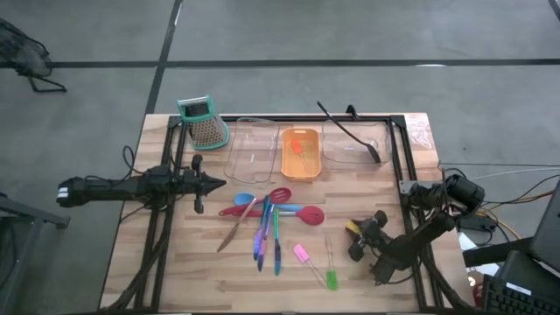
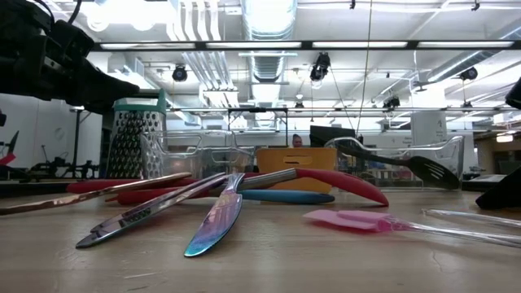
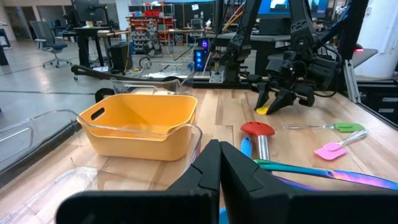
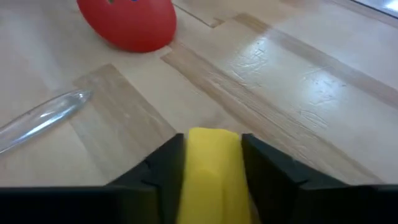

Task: Pick & Place Kitchen Items
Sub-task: Put the yellow spatula into the orange bin, then put the pink spatula into the orange bin

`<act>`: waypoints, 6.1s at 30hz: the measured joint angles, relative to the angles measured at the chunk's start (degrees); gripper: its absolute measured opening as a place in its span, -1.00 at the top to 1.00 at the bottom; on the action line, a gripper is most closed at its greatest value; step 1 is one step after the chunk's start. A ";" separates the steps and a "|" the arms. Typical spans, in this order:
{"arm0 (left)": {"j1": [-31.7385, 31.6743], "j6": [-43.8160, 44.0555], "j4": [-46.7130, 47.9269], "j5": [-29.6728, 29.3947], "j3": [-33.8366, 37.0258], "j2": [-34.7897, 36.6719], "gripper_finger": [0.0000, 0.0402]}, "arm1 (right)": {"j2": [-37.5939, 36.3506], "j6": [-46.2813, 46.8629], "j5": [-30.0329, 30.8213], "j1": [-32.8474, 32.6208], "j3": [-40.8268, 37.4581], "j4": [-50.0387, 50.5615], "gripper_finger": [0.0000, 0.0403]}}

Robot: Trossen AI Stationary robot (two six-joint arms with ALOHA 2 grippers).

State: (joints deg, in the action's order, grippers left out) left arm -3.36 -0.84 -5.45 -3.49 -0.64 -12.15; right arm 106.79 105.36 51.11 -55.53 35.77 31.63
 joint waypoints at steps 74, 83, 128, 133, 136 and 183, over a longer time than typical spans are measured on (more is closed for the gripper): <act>0.02 0.00 1.53 -0.02 0.00 -0.36 0.97 | -14.14 -77.62 -13.53 62.51 27.58 -26.42 0.90; 0.02 -0.02 1.66 -0.07 0.00 -0.52 0.97 | -2.47 -80.07 -15.43 66.84 40.37 -20.70 0.90; 0.00 0.00 1.68 -0.17 0.02 -0.64 0.97 | -6.20 -78.98 -27.42 52.02 38.69 -2.49 -0.08; 0.01 0.00 1.65 -0.20 0.01 -0.64 0.97 | -6.35 -74.27 -26.92 43.81 38.66 -0.20 -0.24; 0.00 -0.02 1.64 -0.20 0.02 -0.64 0.97 | -5.84 -70.35 -25.85 38.41 38.66 -0.44 -0.33; 0.00 0.00 1.70 -0.22 0.01 -0.75 0.97 | 21.17 -38.34 -4.61 15.23 39.39 -9.49 -0.06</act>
State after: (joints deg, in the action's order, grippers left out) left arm -3.36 -0.84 -3.75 -3.70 -0.63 -12.91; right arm 127.96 67.02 46.50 -40.29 75.16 22.14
